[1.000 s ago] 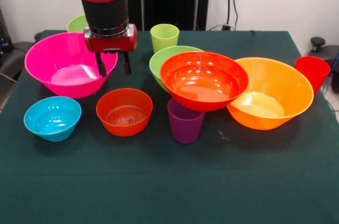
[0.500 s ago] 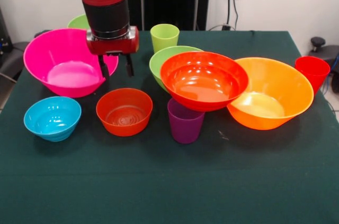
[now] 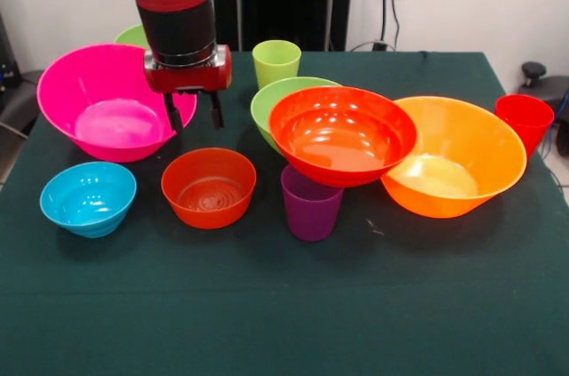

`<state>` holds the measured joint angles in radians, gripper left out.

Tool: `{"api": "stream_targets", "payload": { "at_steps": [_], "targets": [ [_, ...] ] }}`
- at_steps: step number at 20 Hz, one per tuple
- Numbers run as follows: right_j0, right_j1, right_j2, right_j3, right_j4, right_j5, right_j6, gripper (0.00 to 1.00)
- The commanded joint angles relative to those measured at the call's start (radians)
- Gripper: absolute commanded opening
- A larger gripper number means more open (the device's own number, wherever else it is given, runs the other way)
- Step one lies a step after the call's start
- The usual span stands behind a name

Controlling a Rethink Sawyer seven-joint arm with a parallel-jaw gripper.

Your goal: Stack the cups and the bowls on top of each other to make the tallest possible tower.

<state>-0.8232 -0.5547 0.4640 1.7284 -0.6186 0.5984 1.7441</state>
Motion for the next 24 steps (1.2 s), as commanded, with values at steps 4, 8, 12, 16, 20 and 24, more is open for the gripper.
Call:
{"api": "stream_targets", "payload": {
  "at_steps": [4,8,12,16,20,24],
  "targets": [
    [0.0,-0.093,0.017,0.034,0.006,0.105,-0.102,1.0],
    [-0.018,-0.152,0.034,0.063,0.038,0.144,-0.12,1.0],
    [-0.026,-0.161,0.034,0.072,0.033,0.145,-0.127,1.0],
    [-0.018,-0.135,0.01,0.061,-0.018,0.136,-0.13,1.0],
    [-0.015,-0.095,-0.003,0.056,-0.043,0.093,-0.106,1.0],
    [-0.008,-0.066,-0.005,0.051,-0.05,0.063,-0.087,1.0]
  ]
}}
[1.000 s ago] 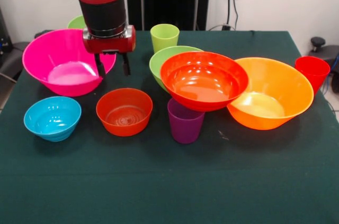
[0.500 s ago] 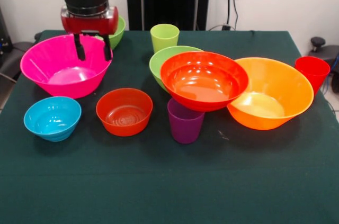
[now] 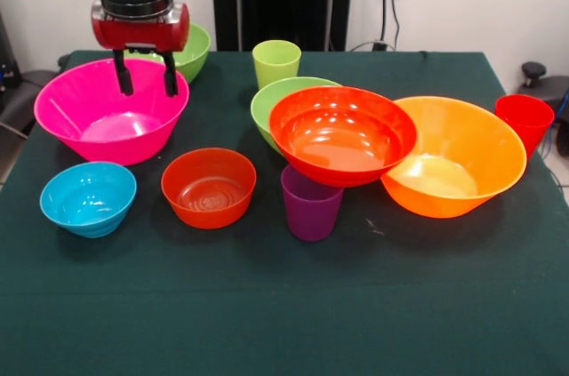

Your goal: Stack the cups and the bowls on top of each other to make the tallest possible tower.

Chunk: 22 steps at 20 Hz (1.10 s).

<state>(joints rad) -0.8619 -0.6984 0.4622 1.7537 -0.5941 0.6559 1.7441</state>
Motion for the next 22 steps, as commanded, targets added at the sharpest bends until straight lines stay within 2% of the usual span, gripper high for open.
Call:
{"api": "stream_targets", "payload": {
  "at_steps": [1,9,22],
  "targets": [
    [0.033,0.084,-0.005,0.027,-0.076,-0.003,-0.08,1.0],
    [0.063,0.151,-0.037,0.023,-0.111,-0.089,-0.018,1.0],
    [0.072,0.206,-0.078,-0.015,-0.17,-0.132,-0.015,1.0]
  ]
}}
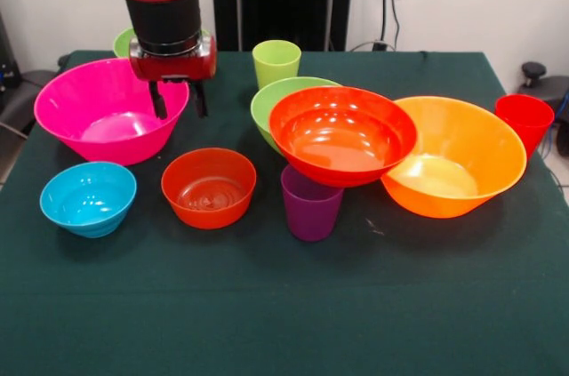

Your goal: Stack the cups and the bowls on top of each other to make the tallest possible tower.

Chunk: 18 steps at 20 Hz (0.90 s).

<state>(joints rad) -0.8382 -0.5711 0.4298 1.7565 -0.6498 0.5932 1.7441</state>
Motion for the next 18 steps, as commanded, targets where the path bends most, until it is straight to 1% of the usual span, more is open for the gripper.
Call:
{"api": "stream_targets", "payload": {
  "at_steps": [1,3,10,13,18],
  "targets": [
    [0.054,0.085,-0.057,-0.025,-0.128,-0.075,-0.011,1.0],
    [0.065,0.098,-0.08,-0.041,-0.155,-0.087,-0.003,1.0],
    [0.074,0.135,-0.116,-0.081,-0.19,-0.082,-0.01,1.0],
    [0.089,0.153,-0.141,-0.103,-0.215,-0.088,0.002,1.0],
    [0.093,0.163,-0.154,-0.11,-0.223,-0.103,0.007,1.0]
  ]
}}
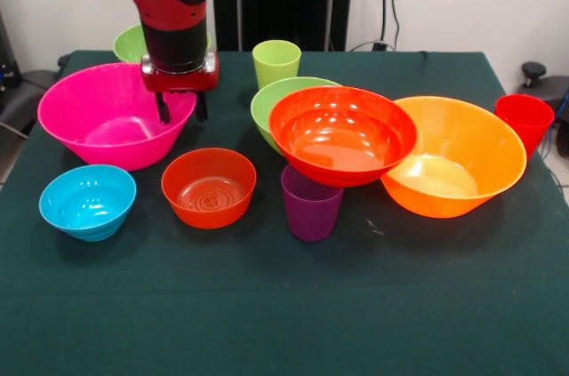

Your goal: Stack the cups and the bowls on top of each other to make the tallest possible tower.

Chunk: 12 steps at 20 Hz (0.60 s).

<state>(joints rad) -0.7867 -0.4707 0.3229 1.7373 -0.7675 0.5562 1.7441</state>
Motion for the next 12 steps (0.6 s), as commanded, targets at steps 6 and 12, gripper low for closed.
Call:
{"api": "stream_targets", "payload": {
  "at_steps": [6,12],
  "targets": [
    [0.056,0.074,-0.063,-0.123,-0.11,-0.086,0.017,0.0],
    [0.057,0.077,-0.069,-0.128,-0.104,-0.079,0.012,0.0]
  ]
}}
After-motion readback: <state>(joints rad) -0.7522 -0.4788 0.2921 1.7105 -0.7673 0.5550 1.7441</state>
